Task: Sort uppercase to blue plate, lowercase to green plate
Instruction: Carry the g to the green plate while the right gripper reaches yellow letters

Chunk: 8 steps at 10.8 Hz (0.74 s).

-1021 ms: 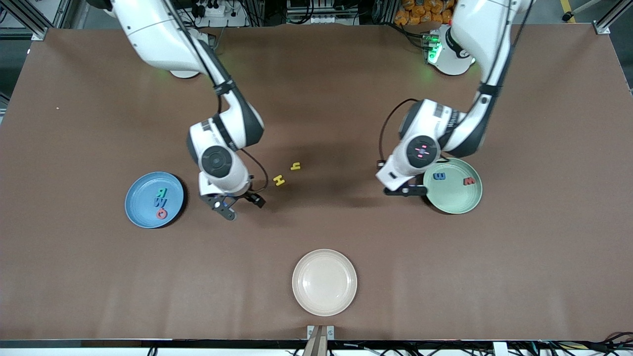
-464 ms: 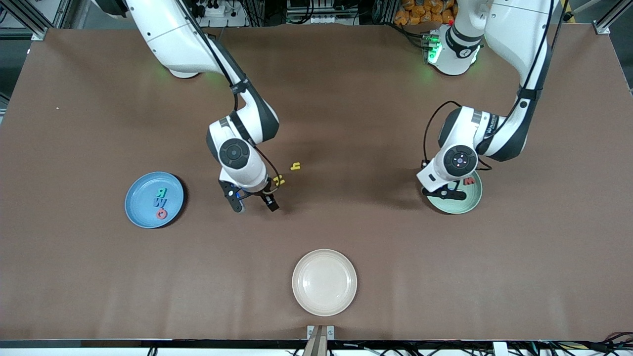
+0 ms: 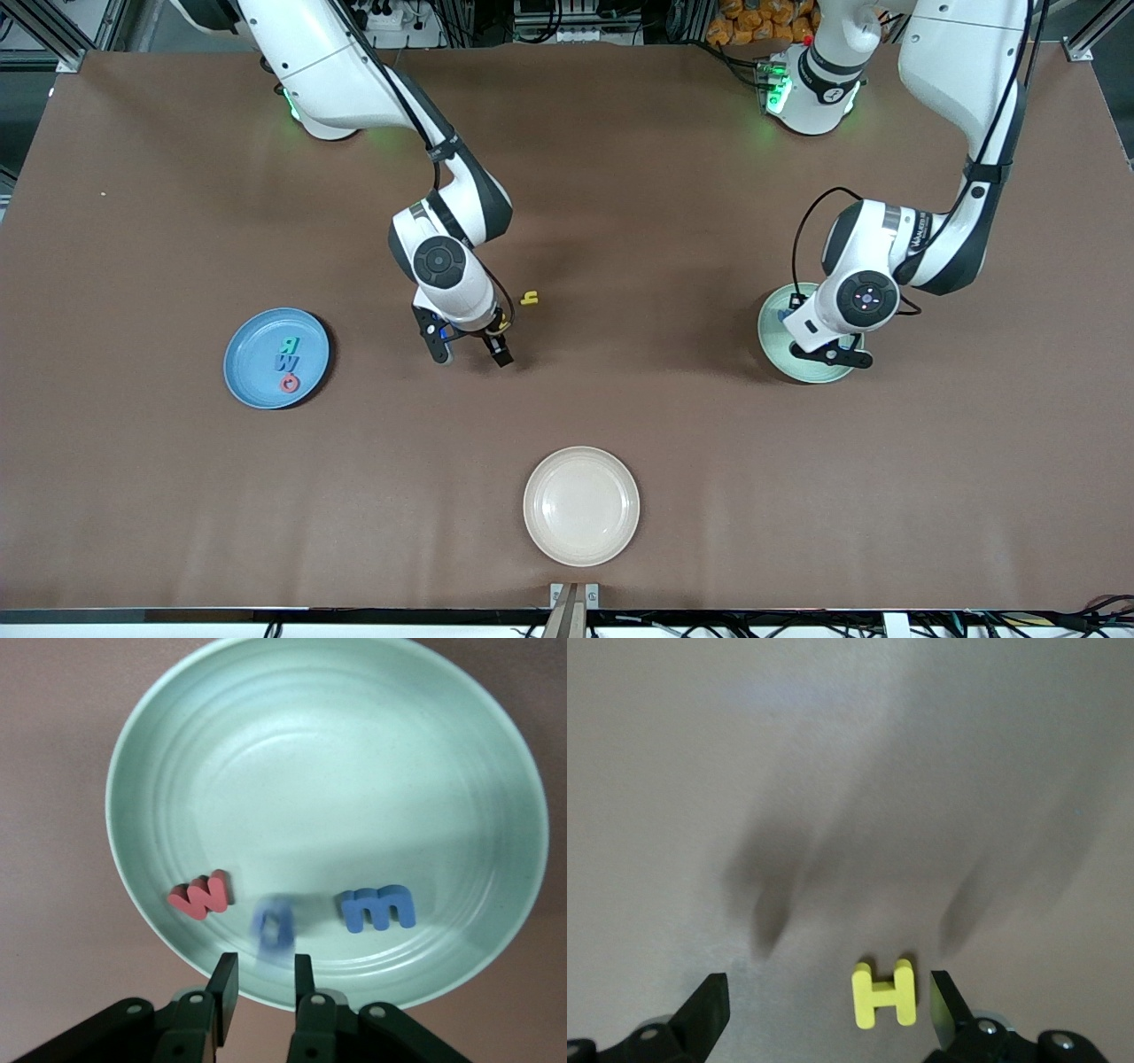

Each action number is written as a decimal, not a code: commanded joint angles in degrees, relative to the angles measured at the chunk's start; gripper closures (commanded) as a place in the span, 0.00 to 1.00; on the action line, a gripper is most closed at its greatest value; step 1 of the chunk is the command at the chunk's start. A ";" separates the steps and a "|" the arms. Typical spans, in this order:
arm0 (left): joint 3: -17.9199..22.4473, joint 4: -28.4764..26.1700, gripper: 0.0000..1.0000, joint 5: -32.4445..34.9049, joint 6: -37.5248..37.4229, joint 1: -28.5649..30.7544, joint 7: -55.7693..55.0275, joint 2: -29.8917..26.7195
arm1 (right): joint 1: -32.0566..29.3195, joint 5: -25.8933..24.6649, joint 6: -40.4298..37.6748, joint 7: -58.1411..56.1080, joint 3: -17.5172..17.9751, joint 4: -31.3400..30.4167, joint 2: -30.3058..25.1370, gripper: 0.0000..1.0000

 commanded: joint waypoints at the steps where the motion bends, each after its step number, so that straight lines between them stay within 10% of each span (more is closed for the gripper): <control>1: -0.86 -1.75 0.08 1.32 0.79 0.32 -0.47 -1.98 | 0.33 0.63 0.89 1.55 0.69 -1.93 -0.46 0.00; 8: -9.98 1.94 0.08 -11.85 0.61 0.31 -18.21 -3.65 | 1.12 0.37 5.19 1.64 0.69 -5.88 -1.60 0.00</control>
